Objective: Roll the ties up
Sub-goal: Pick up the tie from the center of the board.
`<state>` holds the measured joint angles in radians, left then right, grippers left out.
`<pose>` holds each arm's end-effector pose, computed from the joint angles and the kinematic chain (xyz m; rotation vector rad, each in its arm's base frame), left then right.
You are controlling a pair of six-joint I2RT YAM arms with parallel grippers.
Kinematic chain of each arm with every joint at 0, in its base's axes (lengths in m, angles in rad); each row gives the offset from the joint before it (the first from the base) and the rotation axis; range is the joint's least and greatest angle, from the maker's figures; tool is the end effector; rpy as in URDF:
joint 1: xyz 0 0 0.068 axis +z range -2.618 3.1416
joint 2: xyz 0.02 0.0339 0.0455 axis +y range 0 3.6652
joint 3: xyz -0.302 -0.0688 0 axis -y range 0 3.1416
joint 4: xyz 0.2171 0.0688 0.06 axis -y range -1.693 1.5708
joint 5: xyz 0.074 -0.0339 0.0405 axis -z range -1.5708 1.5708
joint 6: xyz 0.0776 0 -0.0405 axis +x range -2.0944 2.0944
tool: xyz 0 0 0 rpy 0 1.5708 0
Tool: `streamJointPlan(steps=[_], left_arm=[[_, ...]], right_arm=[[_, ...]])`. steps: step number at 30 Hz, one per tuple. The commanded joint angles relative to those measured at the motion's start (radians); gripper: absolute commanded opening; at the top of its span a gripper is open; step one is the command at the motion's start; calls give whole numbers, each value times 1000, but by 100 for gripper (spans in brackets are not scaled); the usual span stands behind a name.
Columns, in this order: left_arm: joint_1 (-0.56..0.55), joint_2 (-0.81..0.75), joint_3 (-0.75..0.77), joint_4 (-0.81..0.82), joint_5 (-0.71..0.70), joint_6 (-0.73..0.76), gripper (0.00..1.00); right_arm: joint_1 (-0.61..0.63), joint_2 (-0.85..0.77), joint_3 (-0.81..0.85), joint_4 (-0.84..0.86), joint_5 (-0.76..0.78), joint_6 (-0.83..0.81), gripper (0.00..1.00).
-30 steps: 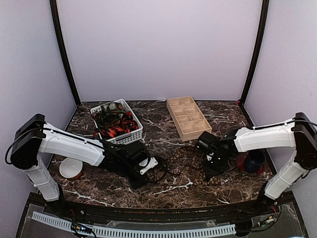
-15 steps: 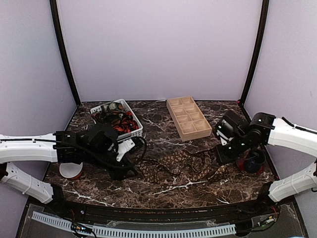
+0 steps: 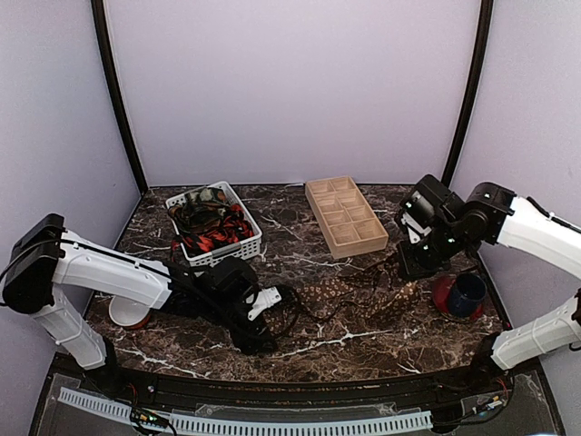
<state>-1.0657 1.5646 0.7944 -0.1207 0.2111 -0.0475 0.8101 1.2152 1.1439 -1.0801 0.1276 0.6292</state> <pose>0.1358 -0.2791 0.1908 1.3422 2.2062 -0.7143 0.1431 0.1360 0.3031 -0.2098 2.7247 0.2520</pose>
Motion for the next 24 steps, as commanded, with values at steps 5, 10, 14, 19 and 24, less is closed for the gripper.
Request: streamJointPlan(steps=[5, 10, 14, 19, 24], left_arm=[[-8, 112, -37, 239, 8, 64, 82], [-10, 181, -29, 233, -70, 69, 56], [-10, 129, -68, 253, -86, 57, 35], [-10, -44, -167, 322, -109, 61, 59], [-12, -19, -146, 330, -39, 112, 65]], right_arm=[[-20, -24, 57, -40, 10, 9, 0], [-34, -37, 72, -69, 23, 6, 0], [-44, -58, 71, -82, 23, 6, 0], [-48, -70, 67, -83, 16, 11, 0], [-51, -79, 51, -61, 3, 19, 0]])
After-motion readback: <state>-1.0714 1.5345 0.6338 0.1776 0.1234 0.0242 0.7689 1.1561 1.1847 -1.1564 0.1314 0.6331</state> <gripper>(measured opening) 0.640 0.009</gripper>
